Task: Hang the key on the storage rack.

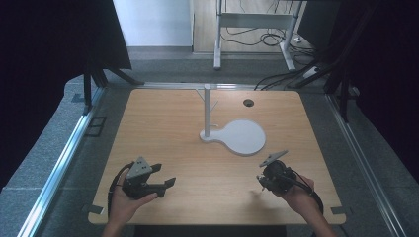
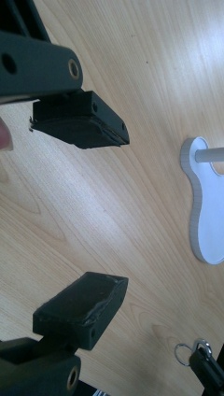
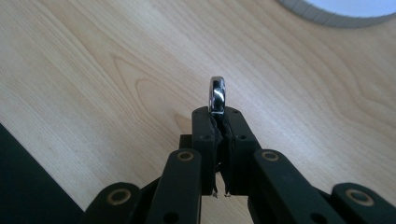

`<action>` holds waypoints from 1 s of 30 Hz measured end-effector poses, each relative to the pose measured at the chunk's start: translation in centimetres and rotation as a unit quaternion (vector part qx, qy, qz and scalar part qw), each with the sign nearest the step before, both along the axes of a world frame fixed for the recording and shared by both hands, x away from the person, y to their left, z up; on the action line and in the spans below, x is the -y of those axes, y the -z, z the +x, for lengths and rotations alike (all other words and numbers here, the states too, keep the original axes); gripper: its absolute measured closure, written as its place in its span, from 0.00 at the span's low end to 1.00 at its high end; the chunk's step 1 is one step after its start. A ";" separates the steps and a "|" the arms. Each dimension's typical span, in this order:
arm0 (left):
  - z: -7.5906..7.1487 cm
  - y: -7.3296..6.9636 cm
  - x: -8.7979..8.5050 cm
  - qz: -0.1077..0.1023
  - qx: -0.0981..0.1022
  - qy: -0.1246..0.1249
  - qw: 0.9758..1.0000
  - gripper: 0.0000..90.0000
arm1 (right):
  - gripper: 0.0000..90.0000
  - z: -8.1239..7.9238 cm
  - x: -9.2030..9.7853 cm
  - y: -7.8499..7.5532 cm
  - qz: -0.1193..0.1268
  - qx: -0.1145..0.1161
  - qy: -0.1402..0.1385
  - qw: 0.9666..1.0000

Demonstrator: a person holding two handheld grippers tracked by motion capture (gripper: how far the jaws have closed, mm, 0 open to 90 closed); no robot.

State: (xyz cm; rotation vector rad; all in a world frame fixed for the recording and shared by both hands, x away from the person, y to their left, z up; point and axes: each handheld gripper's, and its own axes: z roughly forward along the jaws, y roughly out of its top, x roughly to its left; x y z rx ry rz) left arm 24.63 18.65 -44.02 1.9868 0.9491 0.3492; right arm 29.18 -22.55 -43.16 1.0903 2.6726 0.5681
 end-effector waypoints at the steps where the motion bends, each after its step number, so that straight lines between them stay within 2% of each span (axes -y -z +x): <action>1: 0.0 0.0 0.0 0.000 0.000 0.000 1.000 0.31 | 0.94 0.0 0.0 -0.1 0.002 0.003 -0.001 1.000; 9: 0.0 0.1 0.2 0.002 -0.003 0.005 1.000 0.31 | 0.94 0.6 0.2 -1.9 0.025 0.027 0.004 0.999; 22: 0.0 0.1 0.3 0.002 -0.001 0.006 1.000 0.31 | 0.94 1.9 -0.4 -3.4 0.033 0.037 0.004 0.999; 30: 0.0 0.1 0.4 0.003 -0.001 0.007 1.000 0.31 | 0.94 3.5 -1.0 -4.2 0.049 0.045 0.010 0.998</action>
